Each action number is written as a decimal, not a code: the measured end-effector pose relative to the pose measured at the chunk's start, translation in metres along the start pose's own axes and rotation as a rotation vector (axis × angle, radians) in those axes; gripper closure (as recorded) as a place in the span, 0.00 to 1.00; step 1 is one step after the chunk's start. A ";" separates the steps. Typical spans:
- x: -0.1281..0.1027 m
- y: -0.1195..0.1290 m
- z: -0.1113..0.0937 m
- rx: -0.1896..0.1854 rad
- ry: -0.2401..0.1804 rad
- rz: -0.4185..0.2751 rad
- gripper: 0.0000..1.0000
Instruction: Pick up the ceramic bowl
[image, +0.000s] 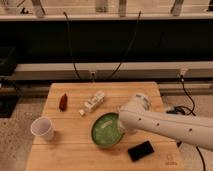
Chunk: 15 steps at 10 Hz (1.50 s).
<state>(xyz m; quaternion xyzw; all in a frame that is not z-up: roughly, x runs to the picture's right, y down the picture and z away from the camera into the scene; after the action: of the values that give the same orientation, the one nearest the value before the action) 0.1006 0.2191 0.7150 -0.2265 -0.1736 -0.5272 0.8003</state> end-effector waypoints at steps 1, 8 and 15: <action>0.000 0.000 -0.001 -0.001 0.001 -0.002 1.00; 0.002 -0.001 -0.007 -0.004 0.010 -0.015 1.00; 0.002 -0.001 -0.011 -0.007 0.017 -0.026 1.00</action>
<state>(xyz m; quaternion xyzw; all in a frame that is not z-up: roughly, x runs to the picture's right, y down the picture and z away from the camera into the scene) 0.1013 0.2112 0.7068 -0.2226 -0.1682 -0.5399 0.7942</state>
